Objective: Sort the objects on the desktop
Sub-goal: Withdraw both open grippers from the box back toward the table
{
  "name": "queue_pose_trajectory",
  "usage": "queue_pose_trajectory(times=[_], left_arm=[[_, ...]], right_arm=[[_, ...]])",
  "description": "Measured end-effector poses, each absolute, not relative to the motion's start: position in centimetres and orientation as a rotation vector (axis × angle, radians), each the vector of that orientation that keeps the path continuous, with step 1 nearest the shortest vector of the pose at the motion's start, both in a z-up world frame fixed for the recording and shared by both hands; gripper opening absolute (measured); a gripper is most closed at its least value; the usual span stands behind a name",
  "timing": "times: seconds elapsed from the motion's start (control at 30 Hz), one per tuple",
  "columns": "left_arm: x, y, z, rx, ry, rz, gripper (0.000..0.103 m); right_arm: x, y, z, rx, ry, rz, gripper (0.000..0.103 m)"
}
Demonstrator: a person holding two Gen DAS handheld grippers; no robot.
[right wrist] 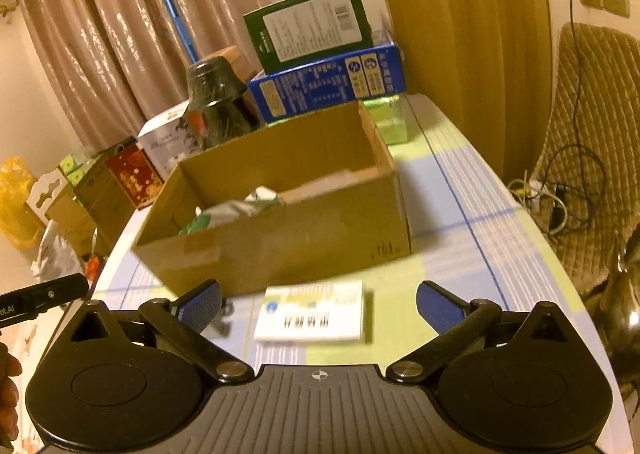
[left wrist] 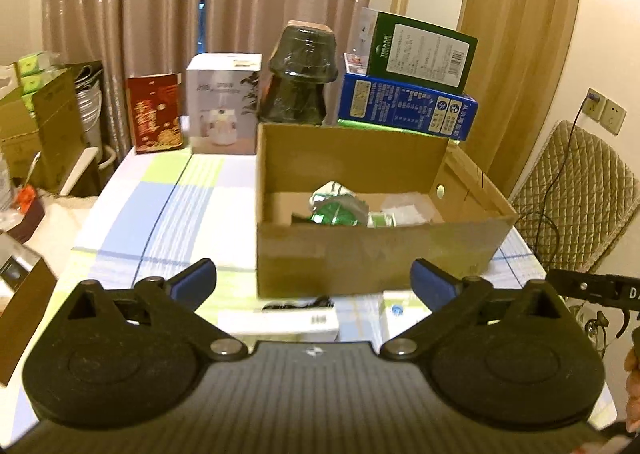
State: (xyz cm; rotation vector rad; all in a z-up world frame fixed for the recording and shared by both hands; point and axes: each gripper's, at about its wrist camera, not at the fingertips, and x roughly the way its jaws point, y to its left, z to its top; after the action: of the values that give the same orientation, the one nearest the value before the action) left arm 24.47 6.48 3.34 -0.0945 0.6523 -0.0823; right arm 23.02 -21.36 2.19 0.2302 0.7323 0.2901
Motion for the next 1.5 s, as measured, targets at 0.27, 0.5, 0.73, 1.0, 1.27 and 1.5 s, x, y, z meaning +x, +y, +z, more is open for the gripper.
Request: queue_pose_trajectory(times=[0.27,0.5,0.73,1.0,1.27,1.5], left_arm=[[18.7,7.9,2.6,-0.105,0.669,-0.028,0.102],[15.2,8.7,1.9,-0.125,0.695,-0.019,0.102],[13.7,9.0,1.7,-0.093,0.706,-0.053,0.102],[13.7,9.2,1.2,-0.036,0.718,-0.096,0.102],[14.3,9.2,0.2,0.053,0.740,-0.157,0.102],[15.5,9.4,-1.1,0.140,0.773,-0.218,0.102]], right_arm=[[18.8,-21.1,1.7,0.225,0.757,0.321,0.101],[16.8,-20.7,1.0,0.209,0.780,0.341,0.101],[15.9,-20.6,0.8,0.155,0.783,0.357,0.101],[16.0,-21.0,0.5,0.118,0.790,0.366,0.101],[17.1,-21.0,-0.5,0.084,0.832,0.413,0.101],[18.8,-20.4,-0.7,-0.037,0.840,0.481,0.101]])
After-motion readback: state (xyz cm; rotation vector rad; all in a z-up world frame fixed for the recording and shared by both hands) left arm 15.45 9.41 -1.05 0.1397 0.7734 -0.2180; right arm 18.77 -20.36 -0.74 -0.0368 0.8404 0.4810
